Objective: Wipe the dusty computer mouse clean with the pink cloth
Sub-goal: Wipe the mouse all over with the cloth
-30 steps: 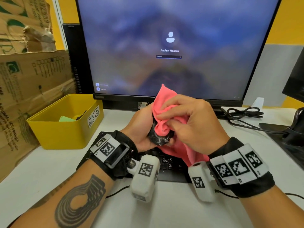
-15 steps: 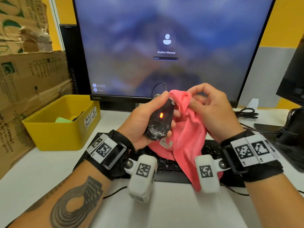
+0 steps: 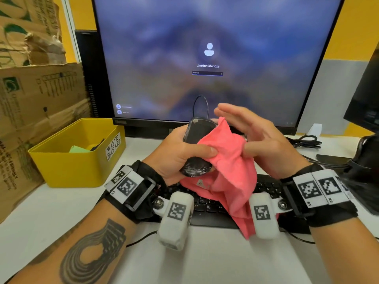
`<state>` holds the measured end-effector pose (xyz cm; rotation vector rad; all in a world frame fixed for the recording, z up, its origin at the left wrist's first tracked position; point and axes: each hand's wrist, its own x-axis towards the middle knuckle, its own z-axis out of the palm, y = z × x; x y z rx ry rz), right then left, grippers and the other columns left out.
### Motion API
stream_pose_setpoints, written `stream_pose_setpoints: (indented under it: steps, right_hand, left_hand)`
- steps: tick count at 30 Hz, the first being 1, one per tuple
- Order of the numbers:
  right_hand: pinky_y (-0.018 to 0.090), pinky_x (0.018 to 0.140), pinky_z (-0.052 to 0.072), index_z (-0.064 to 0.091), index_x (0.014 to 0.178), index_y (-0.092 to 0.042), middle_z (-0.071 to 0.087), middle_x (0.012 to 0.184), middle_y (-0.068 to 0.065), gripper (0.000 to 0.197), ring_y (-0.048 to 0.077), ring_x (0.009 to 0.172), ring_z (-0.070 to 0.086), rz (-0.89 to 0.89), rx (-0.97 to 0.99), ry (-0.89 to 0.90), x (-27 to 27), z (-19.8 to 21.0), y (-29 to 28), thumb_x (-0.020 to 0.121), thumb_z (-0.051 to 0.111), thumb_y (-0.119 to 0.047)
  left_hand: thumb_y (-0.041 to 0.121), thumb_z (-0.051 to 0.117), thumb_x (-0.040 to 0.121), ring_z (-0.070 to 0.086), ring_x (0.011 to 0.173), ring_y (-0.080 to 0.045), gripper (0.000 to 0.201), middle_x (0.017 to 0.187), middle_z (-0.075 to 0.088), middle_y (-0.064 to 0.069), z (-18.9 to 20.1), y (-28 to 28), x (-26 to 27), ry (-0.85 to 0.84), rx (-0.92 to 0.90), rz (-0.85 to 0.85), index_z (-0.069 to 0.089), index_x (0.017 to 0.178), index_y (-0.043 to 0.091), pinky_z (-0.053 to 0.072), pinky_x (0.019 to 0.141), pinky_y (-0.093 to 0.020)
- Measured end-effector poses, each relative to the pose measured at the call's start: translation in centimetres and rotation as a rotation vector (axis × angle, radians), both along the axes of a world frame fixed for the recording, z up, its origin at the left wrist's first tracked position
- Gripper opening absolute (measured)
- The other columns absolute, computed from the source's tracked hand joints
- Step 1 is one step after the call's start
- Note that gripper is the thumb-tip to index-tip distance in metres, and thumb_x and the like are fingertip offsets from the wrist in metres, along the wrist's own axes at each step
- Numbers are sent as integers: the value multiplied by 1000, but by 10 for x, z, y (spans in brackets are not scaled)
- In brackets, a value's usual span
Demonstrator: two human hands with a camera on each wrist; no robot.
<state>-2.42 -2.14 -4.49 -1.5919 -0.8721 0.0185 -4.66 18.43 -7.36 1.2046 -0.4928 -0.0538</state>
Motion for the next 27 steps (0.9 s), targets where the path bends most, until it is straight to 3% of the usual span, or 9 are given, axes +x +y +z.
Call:
stream_pose_setpoints:
  steps: [3, 6, 8, 12, 15, 18, 20, 23, 27]
  right_hand:
    - [35, 83, 47, 56, 138, -7, 71, 124, 14, 76, 19, 109, 65, -18, -125, -30, 4, -6, -3, 64, 54, 10]
    - [24, 68, 50, 73, 100, -4, 72, 84, 5, 29, 13, 76, 64, -105, -178, -72, 4, -3, -9, 72, 77, -4]
    - [26, 58, 50, 72, 81, 6, 71, 68, 11, 28, 17, 62, 65, -143, -209, -36, 3, -1, -14, 70, 89, -13]
    - [31, 59, 44, 65, 80, 19, 66, 74, 26, 54, 28, 67, 58, -227, -115, 70, 3, -2, -14, 61, 84, -29]
    - [31, 62, 44, 59, 86, 26, 62, 84, 27, 58, 28, 68, 56, -308, 167, 173, 8, -2, -13, 55, 78, -20]
    - [33, 65, 38, 69, 77, 4, 55, 79, 14, 26, 26, 70, 51, -434, 405, 256, 11, 4, -18, 52, 71, -6]
    - [32, 64, 37, 67, 80, 1, 52, 77, 13, 32, 29, 72, 48, -504, 492, 255, 11, 6, -20, 49, 68, -6]
    - [26, 52, 30, 61, 70, 5, 47, 57, 9, 16, 22, 52, 42, -643, 505, 102, 6, 9, -14, 57, 57, -3]
    - [29, 49, 29, 50, 63, -3, 41, 61, 8, 15, 15, 59, 36, -868, 322, -320, 6, 4, -3, 66, 64, -7]
  left_hand:
    - [-12, 64, 75, 69, 88, -26, 52, 99, 72, -15, 1, 2, 0, -14, 3, -1, 67, 125, 3, 59, 78, -34]
    - [-10, 66, 76, 71, 83, -23, 52, 93, 74, -11, 5, 8, 2, 5, -56, 45, 70, 124, 9, 60, 76, -33]
    - [-11, 68, 77, 70, 76, -20, 54, 84, 73, -6, 7, 10, 5, 24, -78, 118, 69, 126, 11, 59, 72, -31]
    - [-16, 67, 86, 67, 75, -23, 50, 82, 73, -6, 6, 10, 9, 76, -73, 268, 67, 130, 8, 59, 69, -34]
    - [-7, 70, 89, 64, 73, -25, 43, 91, 68, -13, 7, 9, 9, 159, -115, 309, 65, 128, 9, 56, 63, -34]
    - [16, 71, 95, 63, 68, -22, 24, 94, 67, -14, 15, 9, 4, 238, -159, 302, 67, 118, 12, 54, 60, -32]
    - [39, 65, 98, 62, 65, -23, 33, 90, 69, -13, 19, 9, 1, 272, -153, 244, 66, 117, 12, 53, 59, -31]
    - [62, 50, 99, 62, 63, -27, 59, 91, 69, -19, 20, 9, 0, 315, -170, 138, 65, 119, 8, 51, 60, -32]
    - [63, 34, 103, 63, 64, -30, 69, 98, 72, -24, 18, 9, 0, 335, -180, 79, 67, 115, 5, 52, 59, -32]
